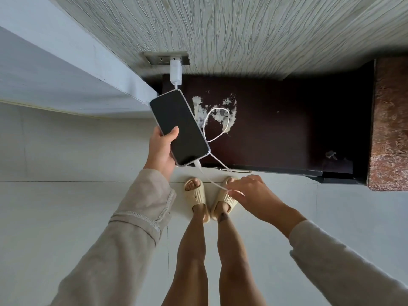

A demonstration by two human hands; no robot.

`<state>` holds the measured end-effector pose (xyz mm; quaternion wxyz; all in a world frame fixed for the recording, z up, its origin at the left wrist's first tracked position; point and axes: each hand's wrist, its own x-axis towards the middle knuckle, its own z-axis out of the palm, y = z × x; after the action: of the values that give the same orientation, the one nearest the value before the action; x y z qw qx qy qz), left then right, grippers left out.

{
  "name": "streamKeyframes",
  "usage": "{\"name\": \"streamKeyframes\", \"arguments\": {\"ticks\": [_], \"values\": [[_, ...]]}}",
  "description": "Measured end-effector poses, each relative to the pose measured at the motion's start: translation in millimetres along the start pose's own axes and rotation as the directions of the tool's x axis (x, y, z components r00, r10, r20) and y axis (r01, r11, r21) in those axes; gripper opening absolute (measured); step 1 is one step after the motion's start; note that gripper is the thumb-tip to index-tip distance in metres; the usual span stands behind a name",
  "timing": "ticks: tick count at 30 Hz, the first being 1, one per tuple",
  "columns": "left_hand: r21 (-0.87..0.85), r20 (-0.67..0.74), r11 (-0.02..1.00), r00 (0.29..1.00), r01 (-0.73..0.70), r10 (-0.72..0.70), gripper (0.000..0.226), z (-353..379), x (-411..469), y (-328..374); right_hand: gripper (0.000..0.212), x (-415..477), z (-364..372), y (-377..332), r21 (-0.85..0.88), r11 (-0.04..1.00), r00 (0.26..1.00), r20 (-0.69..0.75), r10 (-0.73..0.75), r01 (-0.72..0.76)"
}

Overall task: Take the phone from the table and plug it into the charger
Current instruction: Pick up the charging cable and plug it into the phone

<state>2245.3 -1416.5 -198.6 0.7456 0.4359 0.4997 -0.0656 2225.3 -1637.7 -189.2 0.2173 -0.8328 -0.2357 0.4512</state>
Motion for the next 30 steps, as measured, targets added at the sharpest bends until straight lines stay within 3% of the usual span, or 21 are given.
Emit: {"name": "streamKeyframes", "arguments": {"ticks": [2, 5, 10, 14, 20, 24, 26, 30], "values": [[0.064, -0.010, 0.998, 1.000, -0.024, 0.025, 0.036, -1, 1, 0, 0.031, 1, 4, 14, -0.260, 0.963, 0.996, 0.063, -0.061, 0.076], [0.142, 0.029, 0.990, 0.999, -0.019, 0.015, 0.039, 2, 2, -6, 0.041, 12, 7, 30, -0.377, 0.918, 0.993, 0.043, -0.113, 0.120], [0.288, 0.106, 0.958, 0.994, -0.004, -0.028, 0.019, 10, 20, -28, 0.029, 38, -1, 36, -0.359, 0.918, 0.973, -0.085, -0.214, 0.170], [0.371, 0.115, 0.927, 0.988, 0.050, -0.100, 0.019, 22, 47, -52, 0.022, 49, 0, 49, -0.275, 0.944, 0.957, -0.171, -0.236, 0.183], [0.405, 0.035, 0.907, 0.990, 0.113, -0.139, 0.023, 35, 102, -84, 0.020, 69, 8, 85, -0.244, 0.959, 0.962, -0.193, -0.195, 0.145], [0.355, -0.008, 0.921, 0.986, 0.161, -0.169, 0.020, 33, 126, -95, 0.018, 83, 17, 98, -0.284, 0.952, 0.979, -0.129, -0.158, 0.116], [0.356, -0.021, 0.918, 0.984, 0.173, -0.177, 0.021, 31, 134, -97, 0.011, 89, 22, 100, -0.224, 0.973, 0.990, -0.105, -0.088, 0.063], [0.384, -0.051, 0.907, 0.985, 0.172, -0.165, 0.032, 28, 146, -103, 0.018, 96, 35, 108, -0.159, 0.987, 0.993, -0.113, -0.032, 0.014]]}}
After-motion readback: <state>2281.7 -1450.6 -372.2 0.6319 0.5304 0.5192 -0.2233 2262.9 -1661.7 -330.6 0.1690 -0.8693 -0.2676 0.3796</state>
